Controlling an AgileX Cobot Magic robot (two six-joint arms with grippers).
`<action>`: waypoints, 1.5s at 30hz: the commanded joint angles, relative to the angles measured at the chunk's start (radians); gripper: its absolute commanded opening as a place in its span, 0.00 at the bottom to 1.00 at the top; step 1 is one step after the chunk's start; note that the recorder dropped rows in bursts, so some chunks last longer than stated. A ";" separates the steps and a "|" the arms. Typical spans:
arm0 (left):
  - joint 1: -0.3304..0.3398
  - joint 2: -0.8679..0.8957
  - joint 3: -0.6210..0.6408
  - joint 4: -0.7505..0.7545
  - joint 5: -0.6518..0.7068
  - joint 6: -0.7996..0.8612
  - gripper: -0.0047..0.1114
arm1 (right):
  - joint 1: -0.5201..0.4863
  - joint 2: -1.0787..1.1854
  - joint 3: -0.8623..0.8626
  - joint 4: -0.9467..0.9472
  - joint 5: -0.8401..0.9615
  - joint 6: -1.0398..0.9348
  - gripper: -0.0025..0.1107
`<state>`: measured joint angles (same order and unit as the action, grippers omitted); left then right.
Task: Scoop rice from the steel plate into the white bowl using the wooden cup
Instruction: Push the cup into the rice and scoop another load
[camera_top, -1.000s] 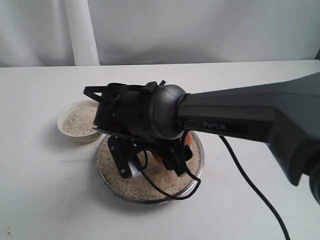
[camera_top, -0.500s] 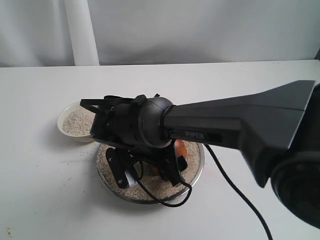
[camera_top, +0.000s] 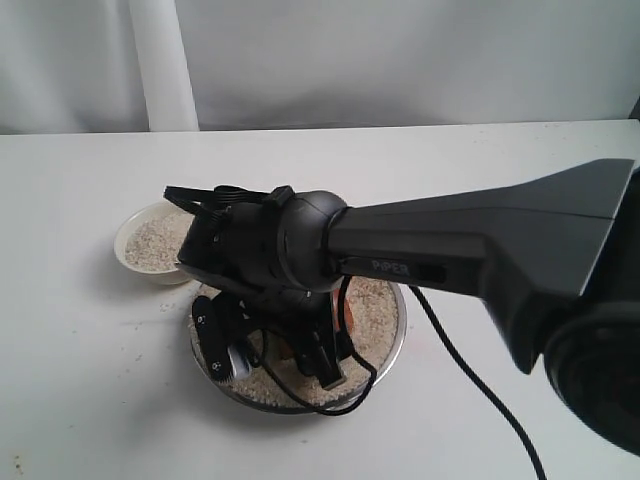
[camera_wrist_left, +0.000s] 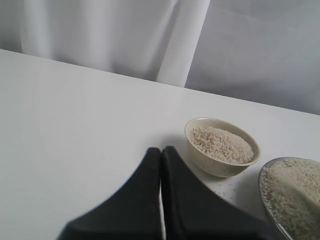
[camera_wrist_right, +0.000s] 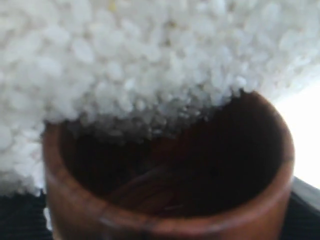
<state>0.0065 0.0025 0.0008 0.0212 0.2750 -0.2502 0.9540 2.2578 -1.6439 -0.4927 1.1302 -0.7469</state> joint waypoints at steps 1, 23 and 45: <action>-0.006 -0.003 -0.001 -0.003 -0.009 -0.004 0.04 | -0.001 0.002 0.002 0.057 -0.084 0.046 0.02; -0.006 -0.003 -0.001 -0.003 -0.009 -0.004 0.04 | -0.076 0.002 0.002 0.351 -0.221 0.100 0.02; -0.006 -0.003 -0.001 -0.003 -0.009 -0.004 0.04 | -0.108 0.002 0.002 0.457 -0.378 0.131 0.02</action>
<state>0.0065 0.0025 0.0008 0.0212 0.2768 -0.2502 0.8477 2.2498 -1.6439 -0.0524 0.8030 -0.6238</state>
